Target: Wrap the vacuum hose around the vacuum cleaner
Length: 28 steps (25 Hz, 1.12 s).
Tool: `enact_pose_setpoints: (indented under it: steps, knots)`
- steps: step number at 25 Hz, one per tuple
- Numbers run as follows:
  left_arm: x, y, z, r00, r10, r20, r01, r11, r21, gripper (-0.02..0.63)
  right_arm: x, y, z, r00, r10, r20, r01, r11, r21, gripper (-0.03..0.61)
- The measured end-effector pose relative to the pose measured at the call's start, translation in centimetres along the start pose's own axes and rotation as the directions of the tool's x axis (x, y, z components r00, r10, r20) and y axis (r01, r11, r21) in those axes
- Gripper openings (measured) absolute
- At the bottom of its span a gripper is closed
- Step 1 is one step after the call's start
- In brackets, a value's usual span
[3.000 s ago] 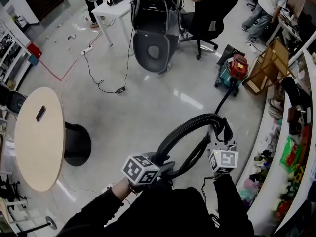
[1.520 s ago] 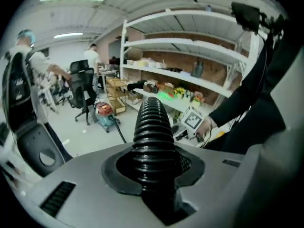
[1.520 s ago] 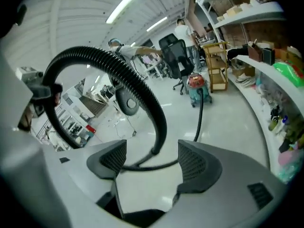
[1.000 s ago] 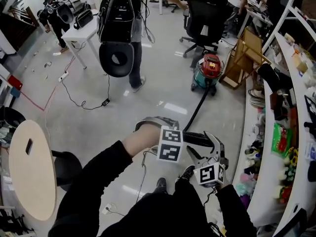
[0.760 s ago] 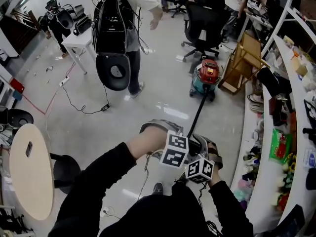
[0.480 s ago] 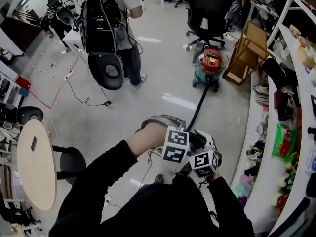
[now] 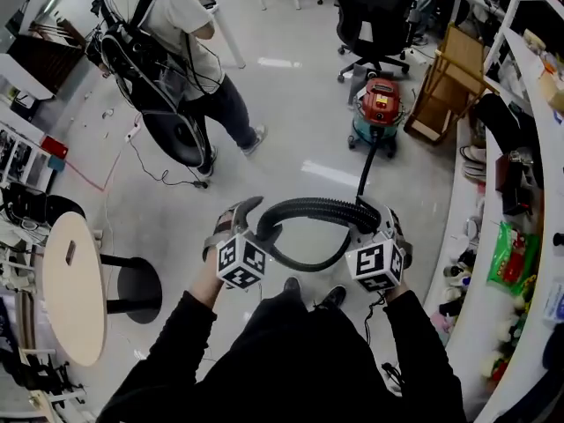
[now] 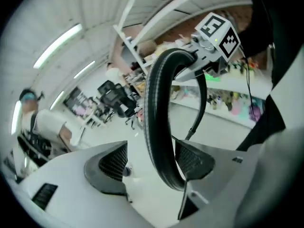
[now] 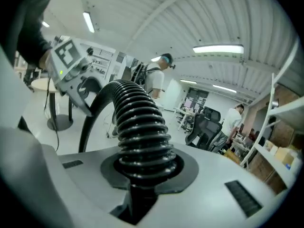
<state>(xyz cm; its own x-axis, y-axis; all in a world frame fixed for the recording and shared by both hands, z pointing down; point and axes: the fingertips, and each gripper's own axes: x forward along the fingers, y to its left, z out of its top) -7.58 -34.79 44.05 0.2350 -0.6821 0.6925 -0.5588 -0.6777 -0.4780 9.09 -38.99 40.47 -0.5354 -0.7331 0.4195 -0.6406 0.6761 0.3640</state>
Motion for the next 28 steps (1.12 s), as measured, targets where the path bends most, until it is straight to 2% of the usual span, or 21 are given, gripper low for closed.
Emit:
enact_pose_setpoints:
  steps: [1, 2, 3, 5, 7, 9, 10, 11, 13, 14, 16, 17, 18, 19, 20, 23, 26, 28]
  knots:
    - [-0.4, 0.1, -1.6, 1.0, 0.023, 0.015, -0.021, 0.992, -0.125, 0.308, 0.0, -1.2, 0.0, 1.0, -0.009, 0.024, 0.007, 0.999, 0.05, 0.087]
    - [-0.4, -0.4, -3.1, 0.999, 0.027, 0.029, -0.02, 0.971, -0.239, 0.308, -0.2, -2.3, -0.1, 0.999, -0.02, 0.048, 0.015, 0.995, 0.1, 0.087]
    - [0.0, -1.7, -4.6, 0.999, 0.012, 0.042, 0.003, 0.939, -0.343, 0.308, -0.3, -3.4, -0.2, 0.997, -0.034, 0.07, 0.023, 0.989, 0.149, 0.087]
    - [1.9, -5.2, -7.5, 0.998, -0.043, 0.054, 0.064, 0.86, -0.506, 0.325, -0.6, -5.1, -0.5, 0.992, -0.064, 0.113, 0.034, 0.967, 0.253, 0.087]
    - [4.6, -8.2, -10.1, 0.996, -0.074, 0.046, 0.086, 0.787, -0.611, 0.341, -0.7, -6.5, -0.9, 0.983, -0.094, 0.158, 0.033, 0.936, 0.352, 0.087]
    - [7.7, -9.6, -11.4, 0.994, -0.089, 0.066, 0.109, 0.689, -0.717, 0.346, -0.8, -7.6, -1.3, 0.974, -0.117, 0.194, 0.022, 0.9, 0.436, 0.087]
    - [9.2, -9.9, -11.5, 0.992, -0.098, 0.084, 0.128, 0.639, -0.758, 0.35, -0.8, -8.1, -1.5, 0.971, -0.127, 0.203, 0.015, 0.88, 0.475, 0.087]
    - [10.6, -9.9, -11.5, 0.99, -0.11, 0.091, 0.14, 0.61, -0.78, 0.35, -0.8, -8.7, -1.5, 0.969, -0.135, 0.209, 0.009, 0.857, 0.515, 0.087]
    - [13.3, -9.4, -12.2, 0.99, -0.125, 0.07, 0.13, 0.586, -0.8, 0.35, -0.5, -9.9, -1.6, 0.961, -0.161, 0.224, -0.006, 0.801, 0.599, 0.087]
    - [14.5, -8.8, -12.6, 0.991, -0.123, 0.061, 0.119, 0.556, -0.822, 0.348, -0.2, -10.6, -1.8, 0.957, -0.177, 0.231, -0.013, 0.768, 0.64, 0.087]
    - [16.5, -6.9, -13.3, 0.994, -0.092, 0.064, 0.099, 0.452, -0.887, 0.33, 0.9, -11.7, -2.2, 0.951, -0.209, 0.229, -0.018, 0.7, 0.714, 0.088]
    - [17.1, -5.5, -13.5, 0.995, -0.067, 0.074, 0.095, 0.405, -0.909, 0.229, 1.7, -12.2, -2.4, 0.949, -0.223, 0.223, -0.019, 0.666, 0.746, 0.087]
    - [17.7, -3.9, -13.3, 0.995, -0.047, 0.09, 0.101, 0.381, -0.919, 0.229, 2.7, -12.5, -2.7, 0.948, -0.236, 0.215, -0.019, 0.632, 0.775, 0.089]
    - [18.1, -2.1, -12.7, 0.993, -0.03, 0.116, 0.119, 0.381, -0.917, 0.227, 3.8, -12.7, -2.9, 0.946, -0.248, 0.209, -0.021, 0.597, 0.802, 0.089]
    - [18.4, -0.2, -11.9, 0.989, -0.012, 0.148, 0.141, 0.398, -0.907, 0.221, 5.0, -12.9, -3.2, 0.944, -0.26, 0.205, -0.024, 0.563, 0.826, 0.089]
    - [18.6, 6.7, -8.7, 0.966, 0.067, 0.249, 0.19, 0.467, -0.864, 0.195, 8.2, -13.3, -4.2, 0.935, -0.303, 0.185, -0.026, 0.461, 0.887, 0.088]
    - [18.5, 14.3, -4.7, 0.935, 0.12, 0.334, 0.213, 0.564, -0.798, 0.171, 11.1, -14.0, -5.7, 0.924, -0.358, 0.134, 0.001, 0.353, 0.936, 0.087]
    - [18.5, 19.0, -1.7, 0.916, 0.142, 0.375, 0.208, 0.632, -0.747, 0.16, 12.8, -14.3, -7.1, 0.918, -0.387, 0.091, 0.03, 0.294, 0.955, 0.088]
